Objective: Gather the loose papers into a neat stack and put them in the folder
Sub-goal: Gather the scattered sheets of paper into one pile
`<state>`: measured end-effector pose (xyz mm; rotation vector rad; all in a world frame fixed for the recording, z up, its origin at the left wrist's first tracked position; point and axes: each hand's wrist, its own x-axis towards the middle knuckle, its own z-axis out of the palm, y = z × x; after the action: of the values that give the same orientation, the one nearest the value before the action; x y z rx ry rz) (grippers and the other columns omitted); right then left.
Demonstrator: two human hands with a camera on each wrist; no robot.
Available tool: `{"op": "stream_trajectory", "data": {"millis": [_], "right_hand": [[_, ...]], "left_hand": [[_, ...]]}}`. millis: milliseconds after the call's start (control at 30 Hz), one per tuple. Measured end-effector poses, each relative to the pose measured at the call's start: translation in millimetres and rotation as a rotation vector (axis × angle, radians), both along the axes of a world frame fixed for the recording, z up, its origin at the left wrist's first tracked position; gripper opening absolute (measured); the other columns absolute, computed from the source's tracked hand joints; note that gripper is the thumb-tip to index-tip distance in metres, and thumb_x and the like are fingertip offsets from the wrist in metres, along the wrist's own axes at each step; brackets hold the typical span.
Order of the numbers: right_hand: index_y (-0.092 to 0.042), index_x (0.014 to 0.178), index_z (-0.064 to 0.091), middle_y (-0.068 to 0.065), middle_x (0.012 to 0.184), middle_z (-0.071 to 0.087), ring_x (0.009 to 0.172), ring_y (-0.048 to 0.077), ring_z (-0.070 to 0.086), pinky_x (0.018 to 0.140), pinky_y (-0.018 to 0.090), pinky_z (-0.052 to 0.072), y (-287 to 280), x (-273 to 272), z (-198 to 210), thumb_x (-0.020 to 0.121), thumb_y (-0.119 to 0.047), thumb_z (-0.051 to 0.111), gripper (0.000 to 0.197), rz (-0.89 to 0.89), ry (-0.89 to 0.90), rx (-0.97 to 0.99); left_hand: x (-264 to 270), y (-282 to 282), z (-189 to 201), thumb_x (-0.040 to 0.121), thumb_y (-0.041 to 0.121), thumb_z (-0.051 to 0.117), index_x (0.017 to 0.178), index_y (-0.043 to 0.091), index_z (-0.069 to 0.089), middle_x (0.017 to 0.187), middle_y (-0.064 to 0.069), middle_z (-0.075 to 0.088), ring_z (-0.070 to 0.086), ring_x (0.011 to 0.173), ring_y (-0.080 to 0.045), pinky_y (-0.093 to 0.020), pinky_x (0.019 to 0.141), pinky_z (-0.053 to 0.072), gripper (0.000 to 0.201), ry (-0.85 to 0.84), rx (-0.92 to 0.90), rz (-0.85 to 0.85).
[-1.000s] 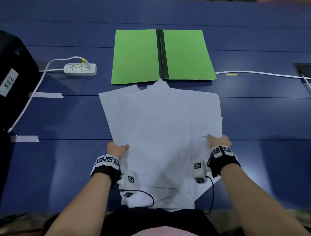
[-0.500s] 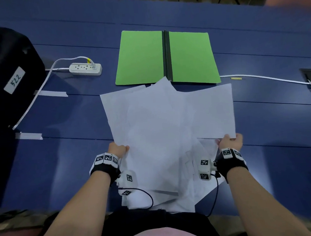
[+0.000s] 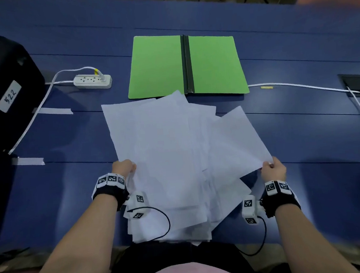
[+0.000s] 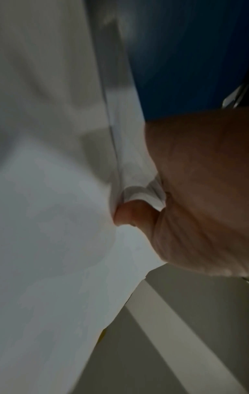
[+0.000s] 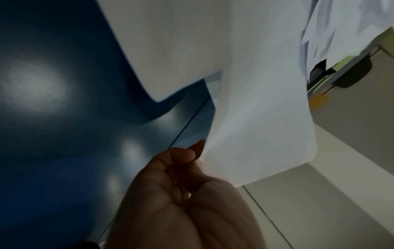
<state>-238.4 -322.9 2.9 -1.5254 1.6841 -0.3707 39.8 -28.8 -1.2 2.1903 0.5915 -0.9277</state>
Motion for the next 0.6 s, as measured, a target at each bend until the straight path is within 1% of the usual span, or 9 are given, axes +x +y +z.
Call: {"op": "stream_trajectory", "data": {"millis": [33, 67, 100, 167, 267, 367, 467, 533, 600], "right_hand": [[-0.011, 0.094, 0.056, 0.006, 0.079, 0.052, 0.083, 0.021, 0.046, 0.066, 0.027, 0.040, 5.4, 5.4, 5.0, 0.091, -0.009, 0.050, 0.007, 0.023, -0.043, 0.036], [-0.007, 0.105, 0.059, 0.006, 0.091, 0.056, 0.090, 0.021, 0.050, 0.076, 0.029, 0.042, 10.9, 11.0, 6.9, 0.091, -0.013, 0.054, 0.016, 0.040, -0.088, 0.077], [-0.002, 0.119, 0.056, 0.008, 0.104, 0.058, 0.100, 0.022, 0.054, 0.085, 0.031, 0.041, 16.6, 17.4, 7.1, 0.091, -0.015, 0.057, 0.030, 0.036, -0.128, 0.124], [0.006, 0.128, 0.049, 0.017, 0.124, 0.058, 0.116, 0.030, 0.055, 0.094, 0.033, 0.041, 30.3, 29.6, 5.6, 0.091, -0.014, 0.059, 0.044, 0.010, -0.146, 0.197], [0.009, 0.123, 0.052, 0.024, 0.124, 0.059, 0.110, 0.037, 0.058, 0.087, 0.034, 0.044, 42.9, 37.5, -7.4, 0.089, -0.002, 0.052, 0.036, 0.057, -0.091, 0.263], [0.003, 0.102, 0.058, 0.018, 0.100, 0.060, 0.085, 0.027, 0.053, 0.072, 0.031, 0.038, 40.9, 33.0, -8.7, 0.087, 0.005, 0.045, 0.020, 0.147, -0.063, 0.268], [-0.002, 0.082, 0.054, 0.013, 0.085, 0.056, 0.075, 0.024, 0.049, 0.063, 0.026, 0.041, 25.9, 19.8, -3.8, 0.088, 0.005, 0.045, 0.013, 0.140, -0.019, 0.284], [-0.009, 0.084, 0.048, 0.022, 0.095, 0.058, 0.074, 0.025, 0.053, 0.059, 0.023, 0.039, 18.6, 17.5, 2.4, 0.091, 0.001, 0.049, 0.012, 0.096, -0.060, 0.331], [-0.016, 0.075, 0.040, 0.022, 0.116, 0.061, 0.098, 0.028, 0.060, 0.062, 0.023, 0.035, 17.5, 18.1, 9.0, 0.093, -0.004, 0.047, 0.023, 0.091, -0.064, 0.449]], "left_hand": [[-0.4, -2.6, 4.8, 0.095, 0.008, 0.041, 0.077, 0.001, 0.050, 0.083, -0.013, 0.054, 0.049, 0.096, -0.024, -0.024, 0.079, 0.035, 0.020, 0.001, -0.044, 0.061], [-5.4, -2.7, 5.5, 0.093, 0.007, 0.047, 0.087, 0.001, 0.051, 0.091, -0.014, 0.054, 0.049, 0.098, -0.022, -0.027, 0.080, 0.037, 0.009, -0.047, -0.114, 0.091], [-13.2, -0.2, 6.7, 0.092, 0.006, 0.054, 0.105, 0.002, 0.052, 0.106, -0.015, 0.055, 0.051, 0.105, -0.022, -0.029, 0.085, 0.039, 0.014, -0.102, -0.132, 0.018], [-24.0, 1.9, -0.2, 0.088, 0.008, 0.062, 0.131, -0.005, 0.044, 0.133, -0.018, 0.052, 0.051, 0.122, -0.029, -0.032, 0.096, 0.040, 0.049, -0.163, -0.200, 0.017], [-29.0, 3.3, -10.6, 0.088, 0.004, 0.060, 0.123, -0.008, 0.055, 0.130, -0.020, 0.058, 0.056, 0.119, -0.032, -0.031, 0.094, 0.042, 0.038, -0.220, -0.202, 0.058], [-30.8, 9.7, -12.2, 0.089, 0.002, 0.058, 0.119, -0.007, 0.060, 0.127, -0.020, 0.061, 0.058, 0.117, -0.032, -0.032, 0.096, 0.044, 0.032, -0.236, -0.166, 0.072], [-30.8, 11.3, -13.4, 0.090, 0.001, 0.055, 0.120, -0.008, 0.059, 0.127, -0.019, 0.060, 0.057, 0.118, -0.033, -0.031, 0.094, 0.043, 0.032, -0.228, -0.172, 0.075], [-29.7, 9.7, -13.4, 0.090, 0.000, 0.054, 0.116, -0.007, 0.060, 0.117, -0.019, 0.065, 0.058, 0.113, -0.032, -0.028, 0.086, 0.041, 0.028, -0.232, -0.179, 0.105], [-30.6, 6.9, -13.2, 0.090, -0.001, 0.051, 0.112, -0.005, 0.059, 0.100, -0.013, 0.066, 0.056, 0.100, -0.024, -0.027, 0.083, 0.039, 0.023, -0.230, -0.197, 0.137]]}}
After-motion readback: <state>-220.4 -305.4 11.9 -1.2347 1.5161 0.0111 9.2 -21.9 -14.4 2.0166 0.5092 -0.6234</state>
